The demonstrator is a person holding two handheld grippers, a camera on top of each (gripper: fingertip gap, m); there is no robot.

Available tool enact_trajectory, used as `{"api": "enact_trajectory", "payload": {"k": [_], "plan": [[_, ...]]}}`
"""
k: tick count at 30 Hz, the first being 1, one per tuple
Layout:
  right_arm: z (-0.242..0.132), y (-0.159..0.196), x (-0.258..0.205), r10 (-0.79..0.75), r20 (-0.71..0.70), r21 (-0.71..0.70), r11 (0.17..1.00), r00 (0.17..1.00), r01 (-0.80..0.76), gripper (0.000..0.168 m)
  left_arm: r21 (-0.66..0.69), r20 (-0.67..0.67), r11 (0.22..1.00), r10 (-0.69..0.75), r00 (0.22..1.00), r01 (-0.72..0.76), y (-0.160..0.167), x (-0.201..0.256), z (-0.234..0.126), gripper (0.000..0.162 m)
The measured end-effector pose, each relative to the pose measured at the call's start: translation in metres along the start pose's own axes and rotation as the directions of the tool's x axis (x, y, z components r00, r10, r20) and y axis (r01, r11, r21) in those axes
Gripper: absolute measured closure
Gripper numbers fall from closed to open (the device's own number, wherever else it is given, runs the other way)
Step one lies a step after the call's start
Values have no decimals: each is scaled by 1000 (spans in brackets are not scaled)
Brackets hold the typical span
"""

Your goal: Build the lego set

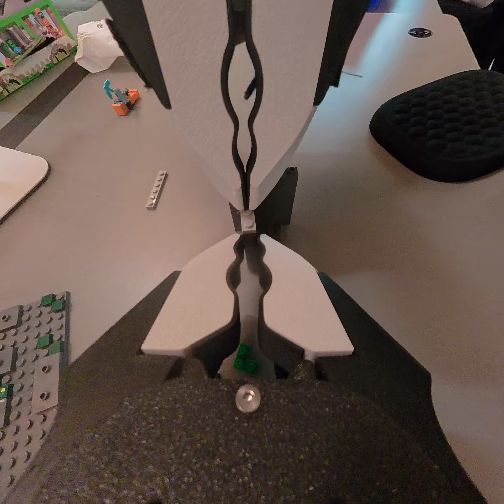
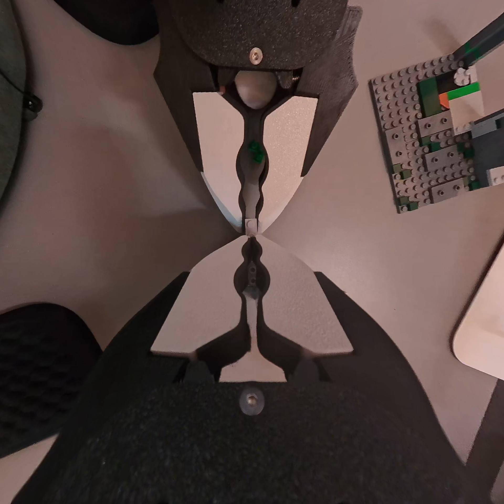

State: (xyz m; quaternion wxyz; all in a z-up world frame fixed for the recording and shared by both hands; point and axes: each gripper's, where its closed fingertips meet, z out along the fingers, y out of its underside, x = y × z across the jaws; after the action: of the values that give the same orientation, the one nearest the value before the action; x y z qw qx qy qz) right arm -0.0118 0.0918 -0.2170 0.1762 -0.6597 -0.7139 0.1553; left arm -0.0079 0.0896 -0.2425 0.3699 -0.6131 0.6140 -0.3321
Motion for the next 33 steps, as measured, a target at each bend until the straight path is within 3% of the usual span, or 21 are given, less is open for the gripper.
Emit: {"api": "enact_trajectory", "payload": {"k": [4,8,13,20,33], "plan": [[-17,-6,7,108,-22,138,985,994,-104,168,7,-7,1000,-5,1000,5,0,0,0,154],[-30,4,12,139,-71,178,976,988,-125,168,11,-8,1000,-1,1000,1,-1,0,0,154],[-14,15,-3,139,-69,156,980,988,-127,164,19,-11,1000,-2,1000,3,0,1,-1,154],[-6,5,-2,123,-100,183,978,987,-103,163,47,-7,999,-17,1000,17,-4,-1,-4,151],[1,3,0,63,-43,51,997,997,-61,163,34,-10,999,-14,1000,14,-3,1,-1,154]]}}
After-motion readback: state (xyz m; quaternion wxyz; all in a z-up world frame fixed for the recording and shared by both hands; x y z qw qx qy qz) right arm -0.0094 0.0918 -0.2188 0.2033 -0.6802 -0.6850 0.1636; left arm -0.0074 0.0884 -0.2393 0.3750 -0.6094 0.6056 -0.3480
